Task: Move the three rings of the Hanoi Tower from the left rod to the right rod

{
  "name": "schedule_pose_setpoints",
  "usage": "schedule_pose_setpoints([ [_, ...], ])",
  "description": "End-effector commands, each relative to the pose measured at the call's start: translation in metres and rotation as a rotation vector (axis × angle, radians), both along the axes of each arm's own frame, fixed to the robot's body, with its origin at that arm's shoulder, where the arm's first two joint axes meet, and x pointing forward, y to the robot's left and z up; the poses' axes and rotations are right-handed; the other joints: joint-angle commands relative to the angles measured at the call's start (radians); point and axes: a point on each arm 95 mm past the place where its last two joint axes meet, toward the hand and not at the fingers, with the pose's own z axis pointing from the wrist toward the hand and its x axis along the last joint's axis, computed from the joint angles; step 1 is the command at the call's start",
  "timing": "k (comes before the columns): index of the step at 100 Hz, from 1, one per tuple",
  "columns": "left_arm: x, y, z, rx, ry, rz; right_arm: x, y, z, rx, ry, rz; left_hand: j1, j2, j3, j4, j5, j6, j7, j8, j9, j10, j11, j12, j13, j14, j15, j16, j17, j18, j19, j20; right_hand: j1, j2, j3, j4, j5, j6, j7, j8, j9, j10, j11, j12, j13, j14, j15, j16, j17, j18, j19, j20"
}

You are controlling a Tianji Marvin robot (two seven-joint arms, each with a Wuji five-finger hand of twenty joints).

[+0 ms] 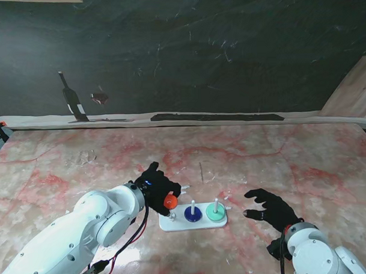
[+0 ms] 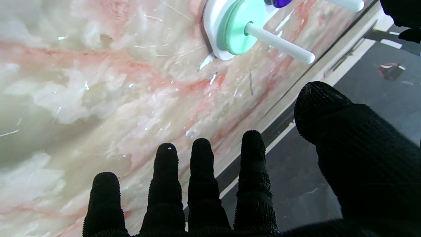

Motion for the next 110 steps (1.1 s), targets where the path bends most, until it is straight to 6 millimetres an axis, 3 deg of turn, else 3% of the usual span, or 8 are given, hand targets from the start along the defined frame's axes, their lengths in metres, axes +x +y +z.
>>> schedule_pose_setpoints([
  [1, 0.0008, 0.001, -0.0005, 0.001, 0.005, 0.004, -0.0026, 0.0016, -0.0016, 0.002, 0.008, 0.002, 0.048, 0.033, 0.129, 0.021, 0.075, -0.043, 0.086, 0.004, 0.023, -0.014, 0.012, 0.012, 0.016, 0.005, 0.021, 0.01, -0.003, 0.012, 0.005, -0.008, 0.01, 0.002, -0.02, 0.033, -0.03, 0.009, 0.011, -0.003, -0.017, -0.003, 0.01, 0.004, -0.004, 0.004, 0.01, 0.01, -0.005, -0.013, 0.0, 0.02],
  [110, -0.0043, 0.0005, -0.0082, 0.007, 0.024, 0.003, -0.0024, 0.001, -0.0019, 0.002, 0.008, 0.002, 0.051, 0.028, 0.132, 0.017, 0.08, -0.04, 0.09, 0.002, 0.037, -0.016, 0.024, 0.021, 0.028, 0.004, 0.028, 0.012, -0.002, 0.011, 0.031, -0.021, 0.009, 0.004, -0.02, 0.033, -0.032, 0.009, 0.012, -0.004, -0.017, -0.002, 0.01, 0.005, -0.003, 0.004, 0.012, 0.011, -0.004, -0.014, 0.006, 0.02],
])
